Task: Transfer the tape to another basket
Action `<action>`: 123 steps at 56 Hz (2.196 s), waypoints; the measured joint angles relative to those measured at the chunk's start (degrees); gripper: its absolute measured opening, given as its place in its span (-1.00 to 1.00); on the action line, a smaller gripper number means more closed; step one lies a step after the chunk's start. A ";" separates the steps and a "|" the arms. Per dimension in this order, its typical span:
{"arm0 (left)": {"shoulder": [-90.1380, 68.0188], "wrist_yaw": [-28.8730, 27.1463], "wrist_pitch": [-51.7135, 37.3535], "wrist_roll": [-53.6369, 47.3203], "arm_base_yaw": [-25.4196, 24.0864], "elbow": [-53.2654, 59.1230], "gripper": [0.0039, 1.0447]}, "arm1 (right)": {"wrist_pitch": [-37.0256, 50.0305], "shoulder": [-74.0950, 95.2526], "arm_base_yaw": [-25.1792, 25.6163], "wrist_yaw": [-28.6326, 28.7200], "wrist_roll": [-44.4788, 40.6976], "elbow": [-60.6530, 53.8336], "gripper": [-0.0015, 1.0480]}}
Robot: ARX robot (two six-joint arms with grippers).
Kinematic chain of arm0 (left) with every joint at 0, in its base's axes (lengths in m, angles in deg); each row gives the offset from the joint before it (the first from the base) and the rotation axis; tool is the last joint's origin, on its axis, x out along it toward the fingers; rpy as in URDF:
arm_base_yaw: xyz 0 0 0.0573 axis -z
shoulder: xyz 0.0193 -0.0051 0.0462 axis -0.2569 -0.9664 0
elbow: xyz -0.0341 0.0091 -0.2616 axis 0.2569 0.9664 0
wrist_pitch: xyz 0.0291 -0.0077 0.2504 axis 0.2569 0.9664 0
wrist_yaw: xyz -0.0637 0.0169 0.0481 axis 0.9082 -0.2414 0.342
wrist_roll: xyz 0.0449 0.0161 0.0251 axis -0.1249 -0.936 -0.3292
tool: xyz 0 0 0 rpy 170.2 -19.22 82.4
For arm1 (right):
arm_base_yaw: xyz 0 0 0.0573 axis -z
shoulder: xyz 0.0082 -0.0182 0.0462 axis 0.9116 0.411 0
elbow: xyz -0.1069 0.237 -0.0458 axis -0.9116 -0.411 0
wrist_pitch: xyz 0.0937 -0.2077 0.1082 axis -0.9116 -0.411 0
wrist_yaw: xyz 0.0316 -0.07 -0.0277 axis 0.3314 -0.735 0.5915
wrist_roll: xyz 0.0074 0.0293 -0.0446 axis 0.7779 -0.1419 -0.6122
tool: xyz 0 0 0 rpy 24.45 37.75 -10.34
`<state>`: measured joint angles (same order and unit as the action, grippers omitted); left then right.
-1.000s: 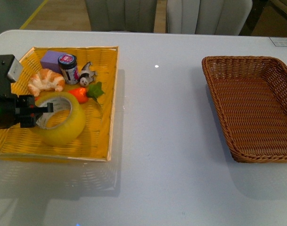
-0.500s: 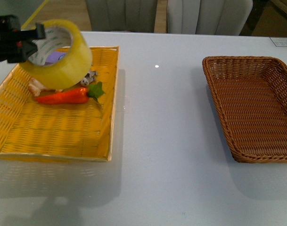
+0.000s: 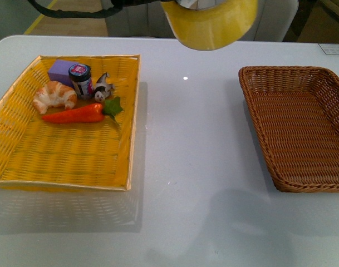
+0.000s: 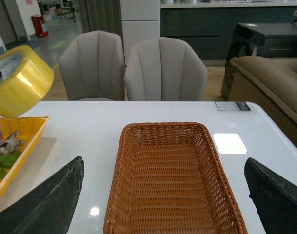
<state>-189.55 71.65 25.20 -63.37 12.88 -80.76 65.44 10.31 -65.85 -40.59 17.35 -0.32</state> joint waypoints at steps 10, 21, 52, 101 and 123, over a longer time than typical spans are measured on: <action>-0.09 0.04 0.20 0.59 3.30 -0.87 -0.72 | 0.00 0.00 0.00 0.00 0.00 0.00 0.83; -0.15 -0.07 0.24 0.61 3.91 -0.83 -0.72 | 0.00 0.00 0.00 0.00 0.00 0.00 0.83; 1.44 3.41 -0.37 3.39 5.09 2.12 -0.72 | -21.18 15.19 -3.54 -6.29 14.80 9.55 0.83; 3.52 5.35 -0.37 5.75 6.51 3.39 -0.72 | 37.81 73.53 -12.63 14.21 50.58 23.04 0.83; 4.57 6.47 -0.37 6.12 6.34 3.61 -0.72 | 41.53 79.30 -14.05 14.36 53.66 26.16 0.79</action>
<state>-184.98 78.12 24.83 -57.25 19.22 -77.15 106.97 89.60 -79.91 -26.23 71.01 25.85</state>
